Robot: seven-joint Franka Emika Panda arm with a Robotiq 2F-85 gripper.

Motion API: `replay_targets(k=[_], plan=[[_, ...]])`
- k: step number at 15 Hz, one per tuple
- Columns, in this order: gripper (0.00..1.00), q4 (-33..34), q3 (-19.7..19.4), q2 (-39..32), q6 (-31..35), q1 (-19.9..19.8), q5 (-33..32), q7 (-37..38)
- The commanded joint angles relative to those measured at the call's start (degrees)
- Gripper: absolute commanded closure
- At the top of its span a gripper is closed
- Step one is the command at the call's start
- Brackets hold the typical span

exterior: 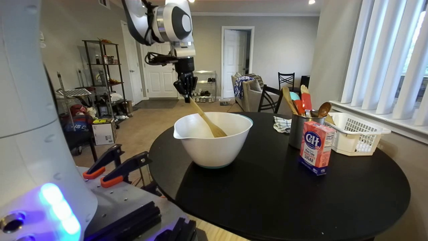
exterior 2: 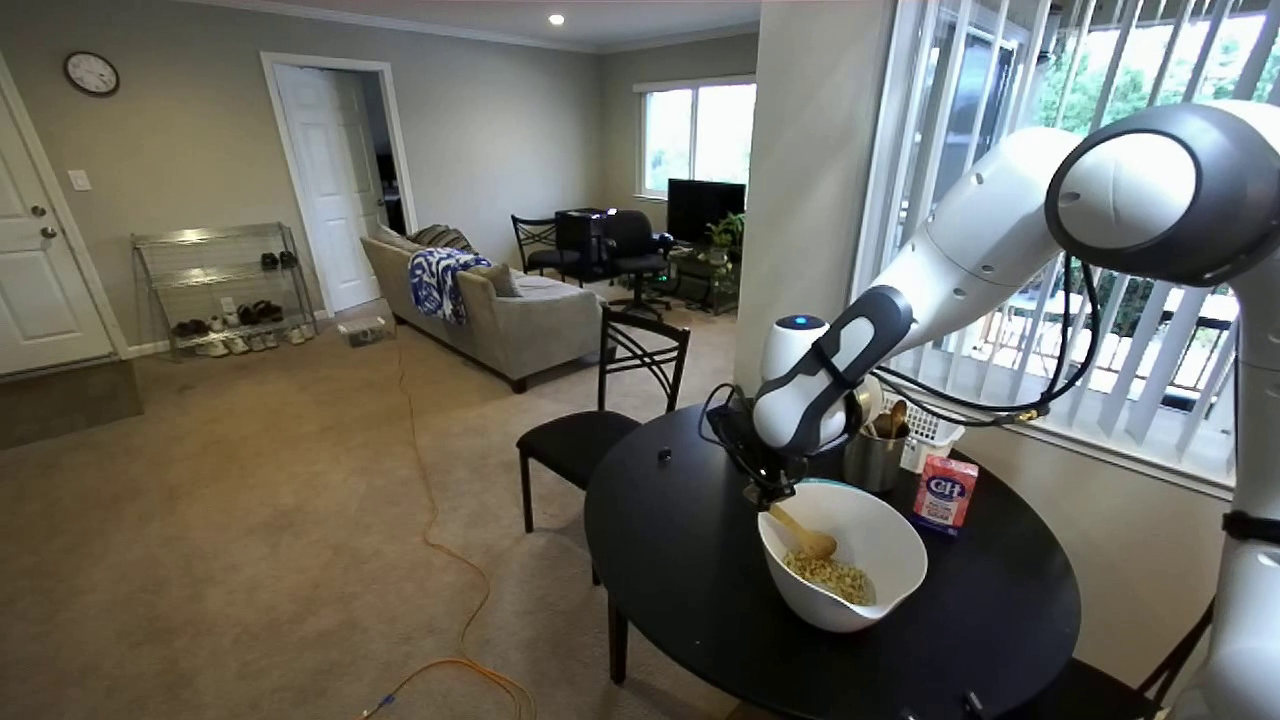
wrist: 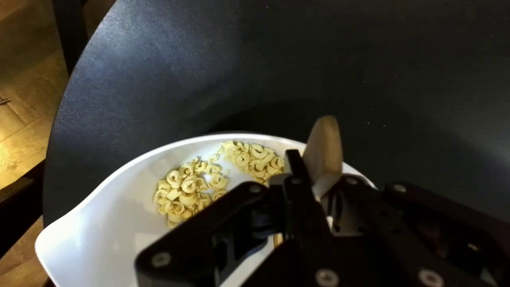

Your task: Use the wooden spoon to stir the contents in the white bowl.

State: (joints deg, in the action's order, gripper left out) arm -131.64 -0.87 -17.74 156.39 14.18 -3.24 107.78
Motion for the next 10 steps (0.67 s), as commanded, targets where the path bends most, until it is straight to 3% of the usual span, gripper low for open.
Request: replay_targets(k=[1,6,10], plan=[[0.96,-0.4,3.7,0.7,3.3,-2.5,6.0,-4.9],[0.97,-0.6,8.3,1.2,2.9,-5.9,22.0,-7.6],[0.97,-1.5,7.9,2.1,3.4,-5.8,26.0,-6.3]])
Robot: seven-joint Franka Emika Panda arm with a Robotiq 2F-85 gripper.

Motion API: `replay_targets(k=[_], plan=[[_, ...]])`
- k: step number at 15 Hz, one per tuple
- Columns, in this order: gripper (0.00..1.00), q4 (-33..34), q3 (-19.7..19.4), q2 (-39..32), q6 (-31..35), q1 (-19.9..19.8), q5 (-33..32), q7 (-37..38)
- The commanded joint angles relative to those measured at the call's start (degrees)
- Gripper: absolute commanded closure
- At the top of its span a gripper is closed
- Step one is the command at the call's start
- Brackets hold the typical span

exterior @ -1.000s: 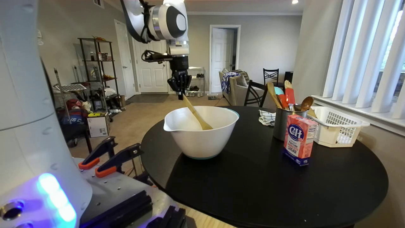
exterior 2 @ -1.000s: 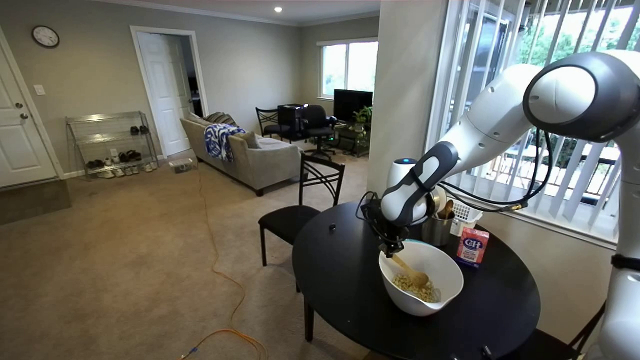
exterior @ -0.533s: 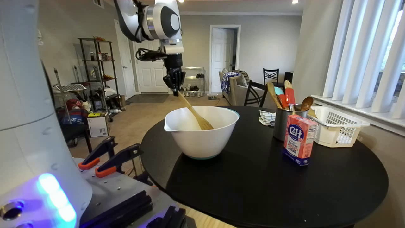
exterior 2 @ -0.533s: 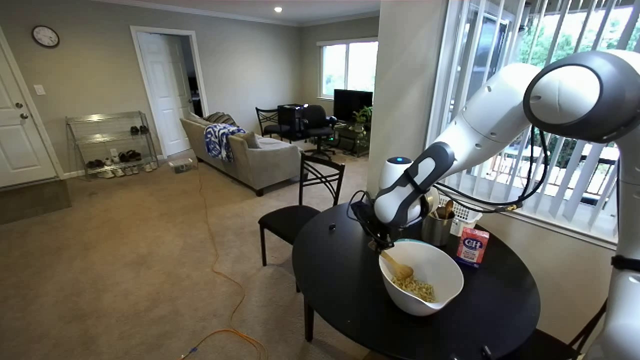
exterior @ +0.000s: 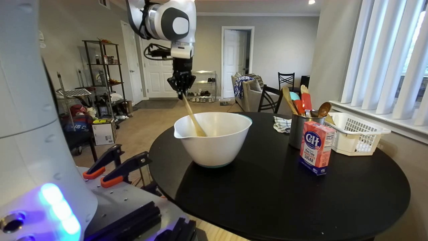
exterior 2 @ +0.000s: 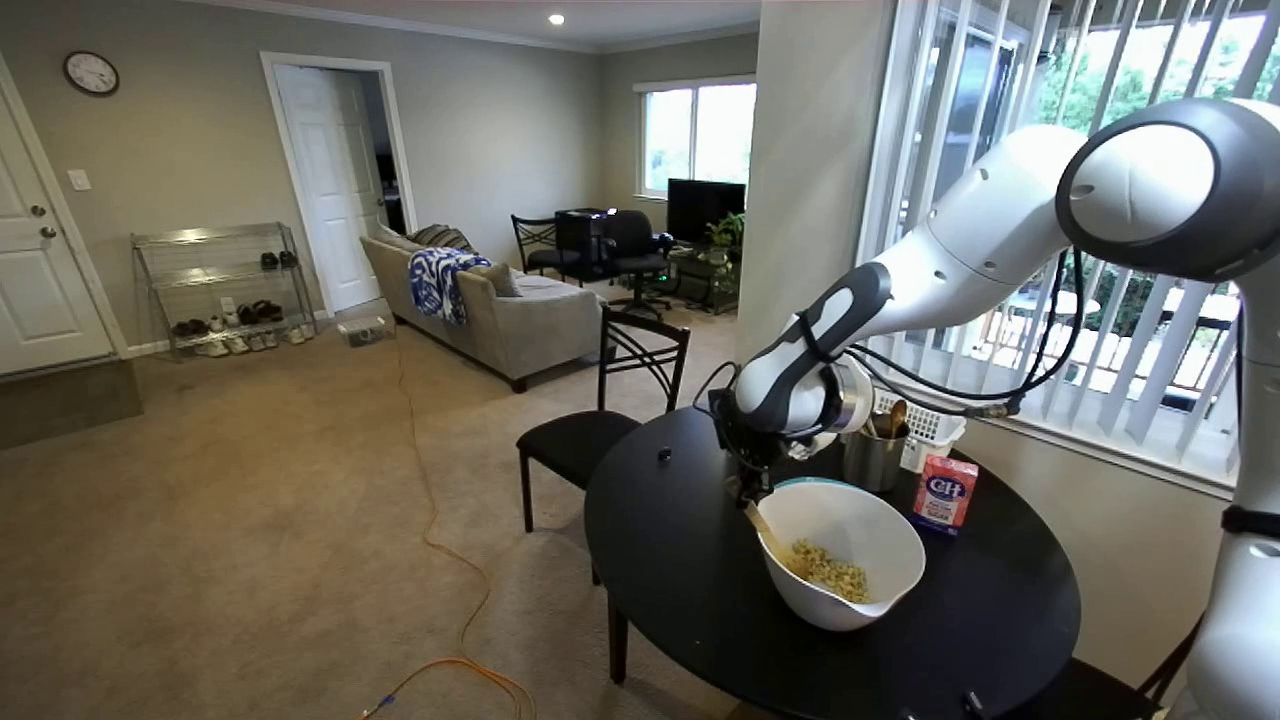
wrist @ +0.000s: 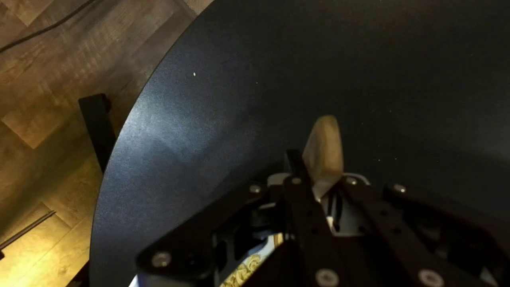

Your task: Use the wooden spoon to stir the contents in the white bowl.

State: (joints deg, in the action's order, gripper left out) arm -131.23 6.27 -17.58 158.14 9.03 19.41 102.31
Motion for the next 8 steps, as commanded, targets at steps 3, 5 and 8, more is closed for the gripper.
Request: replay_targets(k=[3,5,8], plan=[[0.97,-2.7,-0.9,2.8,1.0,0.3,2.0,1.2],[0.97,-3.1,-2.2,3.2,-0.2,0.9,0.8,3.5],[0.97,-4.4,-3.3,4.0,-0.9,0.8,0.8,6.1]])
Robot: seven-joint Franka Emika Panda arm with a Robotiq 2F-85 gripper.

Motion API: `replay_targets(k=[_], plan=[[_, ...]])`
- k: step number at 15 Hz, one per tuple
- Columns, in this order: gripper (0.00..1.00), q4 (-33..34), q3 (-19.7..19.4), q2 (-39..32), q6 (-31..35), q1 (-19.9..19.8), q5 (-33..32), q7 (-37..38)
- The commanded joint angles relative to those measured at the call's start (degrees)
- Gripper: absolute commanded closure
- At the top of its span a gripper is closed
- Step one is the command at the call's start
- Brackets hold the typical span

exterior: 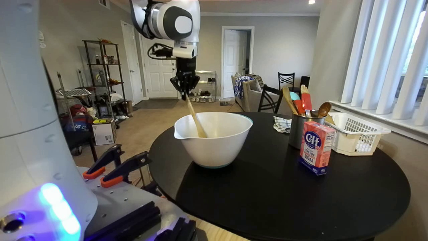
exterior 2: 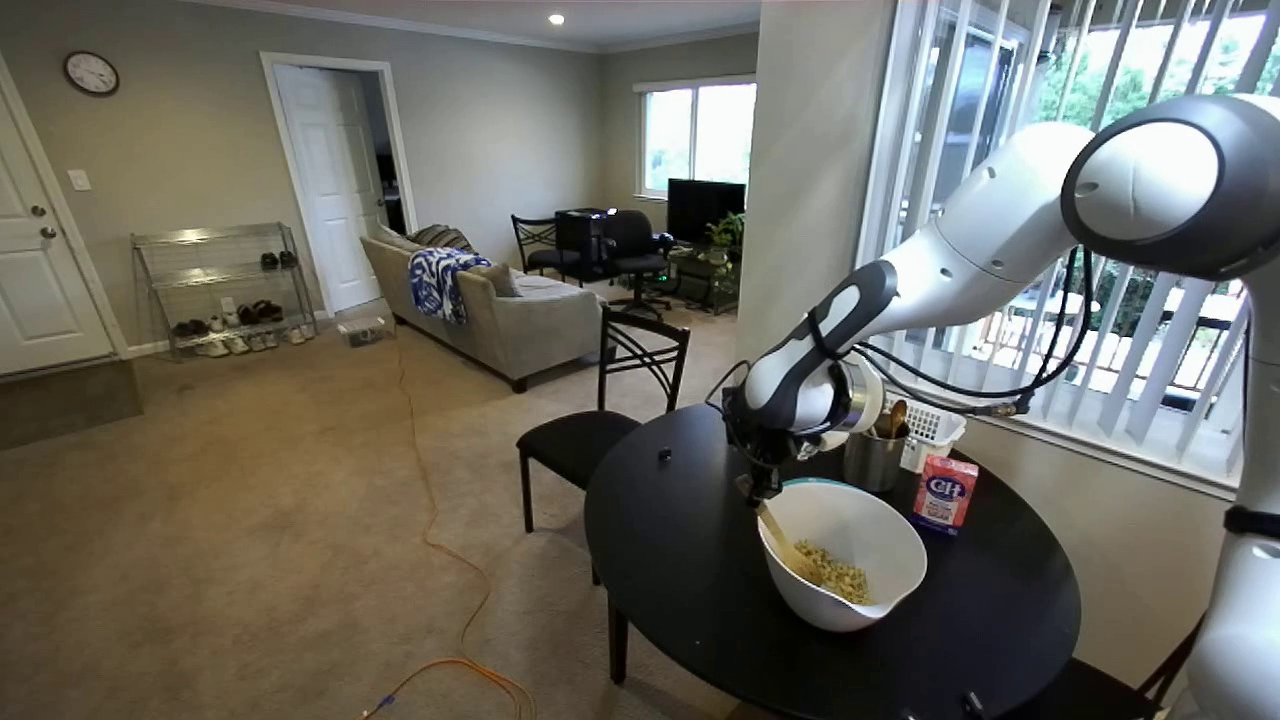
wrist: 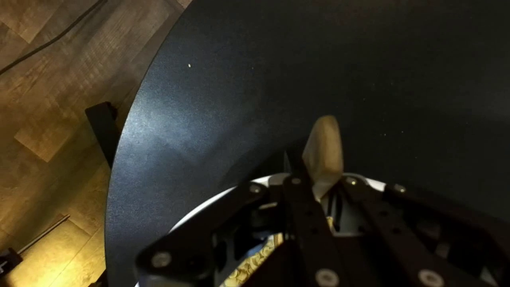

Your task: Use the wooden spoon to stir the contents in the white bowl.

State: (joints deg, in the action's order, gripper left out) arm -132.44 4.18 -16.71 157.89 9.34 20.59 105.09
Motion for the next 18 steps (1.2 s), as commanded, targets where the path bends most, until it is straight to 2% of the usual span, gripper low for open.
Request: replay_targets(k=[1,5,9,12,18], plan=[[0.97,-4.0,-1.5,3.4,-0.5,0.4,-0.3,4.1],[0.97,-7.0,-1.9,4.4,0.2,-0.3,0.4,5.9],[0.97,-8.9,-2.7,4.8,0.6,0.3,-2.0,6.5],[0.97,-9.5,-4.0,5.0,1.7,1.6,-9.4,5.1],[0.97,-9.1,-7.2,5.3,3.2,5.5,-29.0,4.3]])
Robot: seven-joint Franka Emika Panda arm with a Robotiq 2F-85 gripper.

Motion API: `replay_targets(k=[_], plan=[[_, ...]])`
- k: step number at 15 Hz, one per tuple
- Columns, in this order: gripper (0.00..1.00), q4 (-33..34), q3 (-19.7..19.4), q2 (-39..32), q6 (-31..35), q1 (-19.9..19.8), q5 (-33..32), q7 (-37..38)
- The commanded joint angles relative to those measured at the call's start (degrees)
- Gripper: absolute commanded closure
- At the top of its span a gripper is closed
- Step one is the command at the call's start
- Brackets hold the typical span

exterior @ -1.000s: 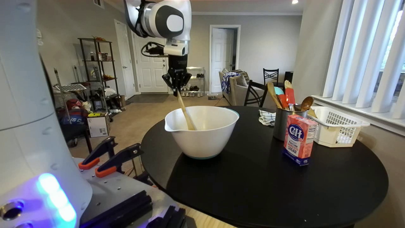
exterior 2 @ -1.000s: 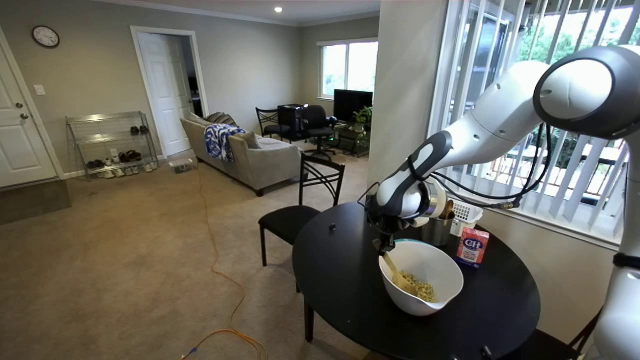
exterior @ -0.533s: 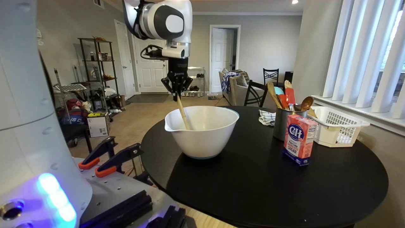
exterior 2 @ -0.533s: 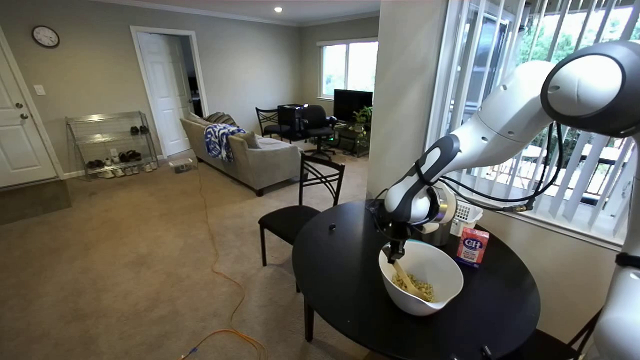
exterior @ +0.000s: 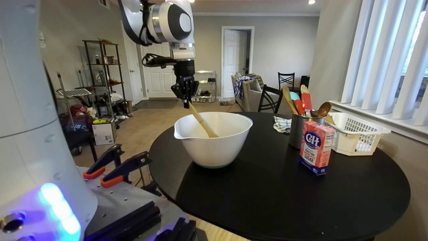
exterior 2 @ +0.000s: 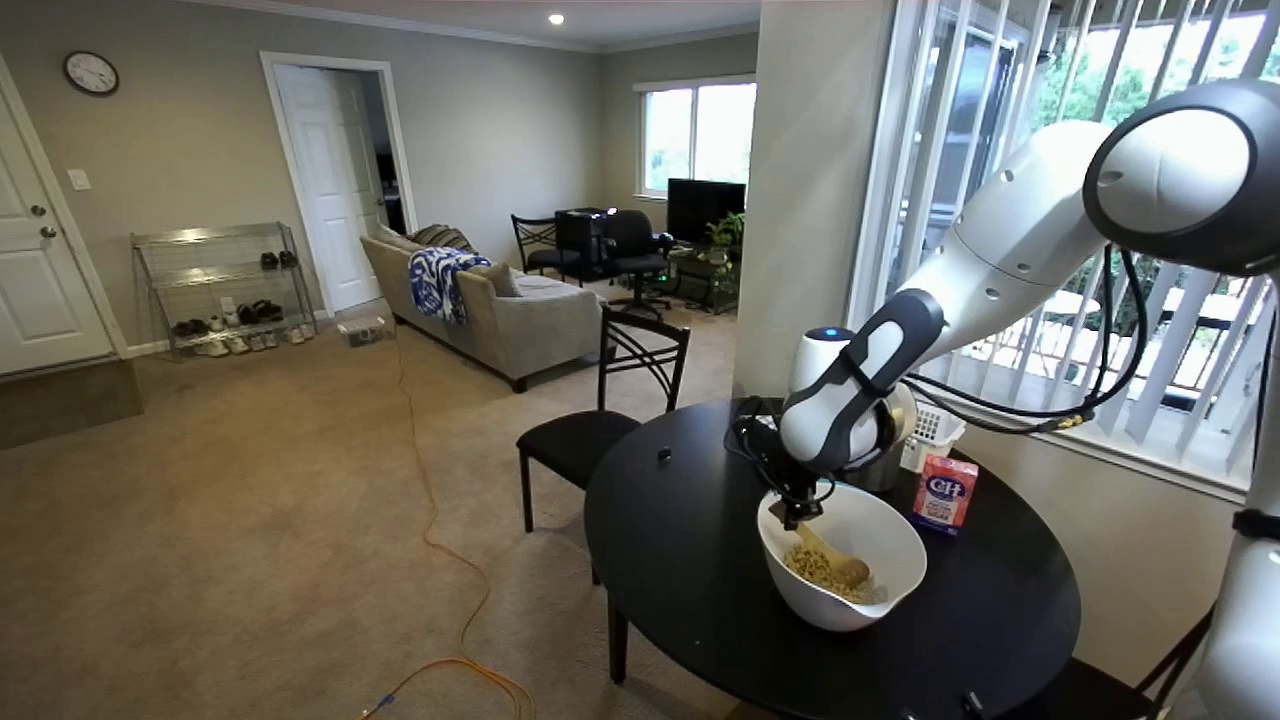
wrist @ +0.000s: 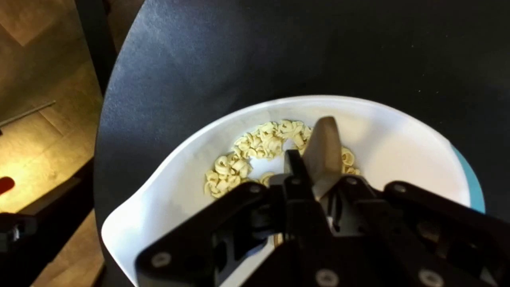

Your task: Use the wooden spoon to stir the contents in the white bowl.

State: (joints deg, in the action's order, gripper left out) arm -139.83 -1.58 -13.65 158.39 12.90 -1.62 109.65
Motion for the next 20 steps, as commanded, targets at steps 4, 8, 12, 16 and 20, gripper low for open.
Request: replay_targets(k=[4,8,12,16,20], plan=[[0.97,-1.4,3.7,3.3,4.7,-0.7,1.6,-3.8],[0.97,-1.9,7.4,4.8,8.6,-1.6,10.7,-6.5],[0.97,-1.3,12.4,5.2,6.9,-4.2,26.6,-9.8],[0.97,-1.5,13.8,5.5,5.9,-6.3,38.4,-13.6],[0.97,-2.4,12.3,6.1,6.1,-6.8,43.1,-15.0]])
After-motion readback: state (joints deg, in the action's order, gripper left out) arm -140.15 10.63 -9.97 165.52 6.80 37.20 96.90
